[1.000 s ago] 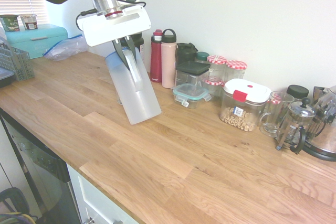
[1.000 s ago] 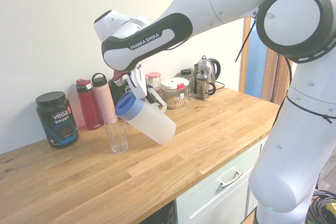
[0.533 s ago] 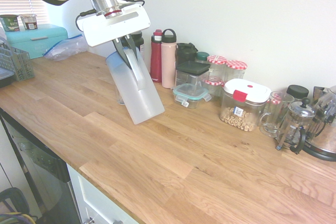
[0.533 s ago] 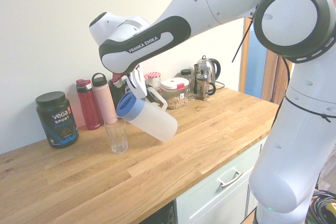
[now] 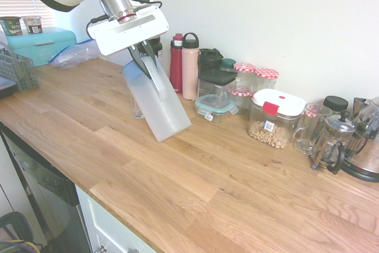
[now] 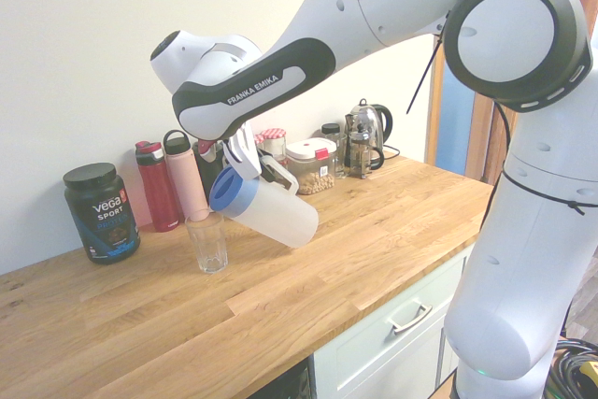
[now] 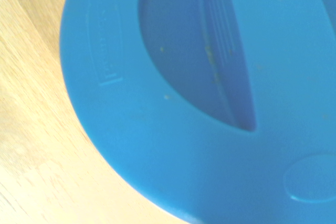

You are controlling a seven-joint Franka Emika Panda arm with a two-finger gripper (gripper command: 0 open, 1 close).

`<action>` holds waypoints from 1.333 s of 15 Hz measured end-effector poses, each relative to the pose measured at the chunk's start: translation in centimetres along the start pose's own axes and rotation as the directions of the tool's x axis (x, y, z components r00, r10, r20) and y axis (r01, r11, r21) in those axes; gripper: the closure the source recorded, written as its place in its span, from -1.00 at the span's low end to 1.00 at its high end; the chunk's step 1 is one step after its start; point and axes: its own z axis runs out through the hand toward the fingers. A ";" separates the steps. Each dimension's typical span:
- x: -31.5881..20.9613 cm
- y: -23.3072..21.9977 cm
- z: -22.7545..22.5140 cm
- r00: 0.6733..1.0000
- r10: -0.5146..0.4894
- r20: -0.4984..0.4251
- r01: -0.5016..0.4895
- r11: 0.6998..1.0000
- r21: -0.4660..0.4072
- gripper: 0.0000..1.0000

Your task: Pour me some water

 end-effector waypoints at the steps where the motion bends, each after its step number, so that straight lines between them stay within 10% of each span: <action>1: 0.0 0.1 -0.1 1.000 0.002 -0.002 -0.002 1.000 0.000 1.00; 9: -1.6 10.1 -0.3 0.972 0.233 0.002 -0.227 0.944 0.241 1.00; 15: -6.1 20.5 2.6 0.863 0.502 0.051 -0.465 0.750 0.470 1.00; 20: -8.4 24.2 8.7 0.689 0.711 0.139 -0.671 0.554 0.493 1.00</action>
